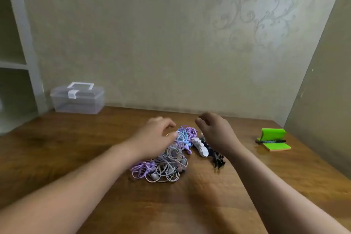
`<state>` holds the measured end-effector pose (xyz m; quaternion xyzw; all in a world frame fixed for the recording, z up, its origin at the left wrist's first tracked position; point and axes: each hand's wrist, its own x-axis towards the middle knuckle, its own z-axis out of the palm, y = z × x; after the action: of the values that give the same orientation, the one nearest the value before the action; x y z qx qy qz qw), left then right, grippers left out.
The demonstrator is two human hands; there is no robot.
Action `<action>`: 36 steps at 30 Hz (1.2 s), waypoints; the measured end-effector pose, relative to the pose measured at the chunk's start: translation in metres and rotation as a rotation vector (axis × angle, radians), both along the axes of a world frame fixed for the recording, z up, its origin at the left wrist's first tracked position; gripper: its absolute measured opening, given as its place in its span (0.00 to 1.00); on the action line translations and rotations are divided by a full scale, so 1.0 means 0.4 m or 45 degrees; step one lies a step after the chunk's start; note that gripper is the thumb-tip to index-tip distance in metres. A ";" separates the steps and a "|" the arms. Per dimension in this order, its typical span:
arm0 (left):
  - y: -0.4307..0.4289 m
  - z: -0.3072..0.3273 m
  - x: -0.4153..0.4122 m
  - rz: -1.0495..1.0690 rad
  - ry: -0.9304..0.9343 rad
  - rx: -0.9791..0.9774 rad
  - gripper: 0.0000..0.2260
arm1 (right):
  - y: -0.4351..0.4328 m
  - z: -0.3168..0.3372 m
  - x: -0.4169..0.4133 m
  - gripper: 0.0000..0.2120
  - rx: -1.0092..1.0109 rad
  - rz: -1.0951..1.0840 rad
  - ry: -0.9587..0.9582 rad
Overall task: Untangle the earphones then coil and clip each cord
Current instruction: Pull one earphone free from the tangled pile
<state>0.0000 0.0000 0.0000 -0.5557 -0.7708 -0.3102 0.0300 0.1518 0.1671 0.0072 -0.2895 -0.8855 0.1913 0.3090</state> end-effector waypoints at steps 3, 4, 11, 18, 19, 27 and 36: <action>0.007 -0.099 0.007 0.010 0.172 -0.107 0.29 | 0.037 -0.093 -0.001 0.07 -0.059 -0.017 0.077; 0.006 -0.133 0.012 -0.004 0.183 -0.178 0.33 | 0.045 -0.121 -0.006 0.06 -0.083 -0.014 0.050; 0.064 -0.217 -0.054 -0.081 0.243 -0.343 0.45 | 0.069 -0.191 -0.107 0.08 -0.217 0.133 -0.174; 0.174 -0.213 -0.168 -0.025 0.276 -0.173 0.30 | 0.074 -0.219 -0.190 0.05 -0.263 0.058 0.023; 0.185 -0.210 -0.173 -0.010 0.285 -0.144 0.28 | 0.070 -0.224 -0.190 0.06 -0.280 0.063 0.059; 0.112 -0.187 -0.189 -0.180 0.101 -0.235 0.46 | 0.043 -0.226 -0.154 0.13 -0.328 0.197 0.107; 0.074 -0.160 -0.209 -0.108 -0.301 0.077 0.19 | 0.038 -0.223 -0.202 0.13 -0.234 0.181 -0.085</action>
<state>-0.0835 0.0298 -0.0640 -0.5463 -0.7350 -0.3976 -0.0573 0.0708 0.1823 -0.0820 -0.2594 -0.8923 0.2832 0.2371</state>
